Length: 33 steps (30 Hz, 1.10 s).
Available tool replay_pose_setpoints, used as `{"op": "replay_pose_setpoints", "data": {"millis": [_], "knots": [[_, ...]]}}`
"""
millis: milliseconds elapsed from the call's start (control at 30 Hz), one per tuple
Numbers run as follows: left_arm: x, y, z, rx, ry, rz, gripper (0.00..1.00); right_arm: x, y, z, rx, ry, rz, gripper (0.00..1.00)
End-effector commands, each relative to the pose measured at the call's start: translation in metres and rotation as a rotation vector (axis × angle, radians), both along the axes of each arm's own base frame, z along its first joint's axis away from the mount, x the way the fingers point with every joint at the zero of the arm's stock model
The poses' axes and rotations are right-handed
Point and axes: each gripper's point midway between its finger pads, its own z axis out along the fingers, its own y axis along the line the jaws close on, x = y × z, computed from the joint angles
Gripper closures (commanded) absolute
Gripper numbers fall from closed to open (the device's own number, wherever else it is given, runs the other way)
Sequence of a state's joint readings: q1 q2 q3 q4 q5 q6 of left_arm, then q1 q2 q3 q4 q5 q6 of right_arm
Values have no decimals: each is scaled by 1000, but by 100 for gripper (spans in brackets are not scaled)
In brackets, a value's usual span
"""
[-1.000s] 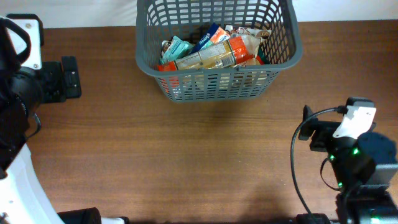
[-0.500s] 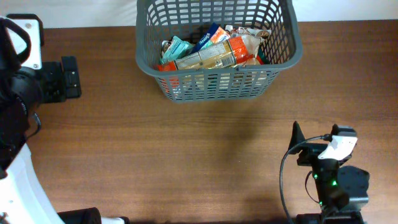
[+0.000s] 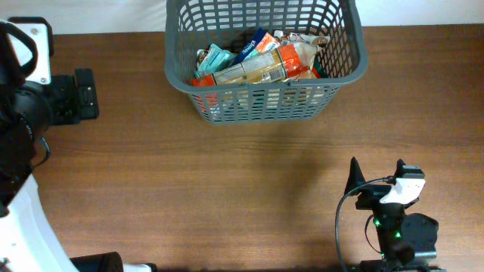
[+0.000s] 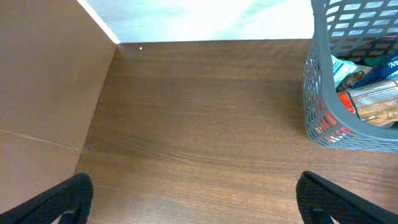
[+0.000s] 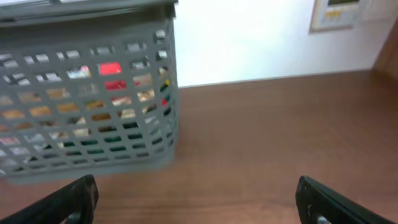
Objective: Pack container
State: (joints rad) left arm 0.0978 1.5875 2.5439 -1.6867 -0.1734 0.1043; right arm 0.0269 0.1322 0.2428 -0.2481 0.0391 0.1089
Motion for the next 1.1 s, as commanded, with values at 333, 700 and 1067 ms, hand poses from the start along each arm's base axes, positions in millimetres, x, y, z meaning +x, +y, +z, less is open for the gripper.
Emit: {"op": "replay_pose_setpoints", "data": {"millis": [333,700,1067], "knots": [[0,2,-1,1,5,13,1,1,5,24,17,-232,22,1],[0,2,-1,1,5,13,1,4,6,9,18,-250,23,1],[0,2,-1,1,5,13,1,8,1,-34,10,-106,-3,1]]}}
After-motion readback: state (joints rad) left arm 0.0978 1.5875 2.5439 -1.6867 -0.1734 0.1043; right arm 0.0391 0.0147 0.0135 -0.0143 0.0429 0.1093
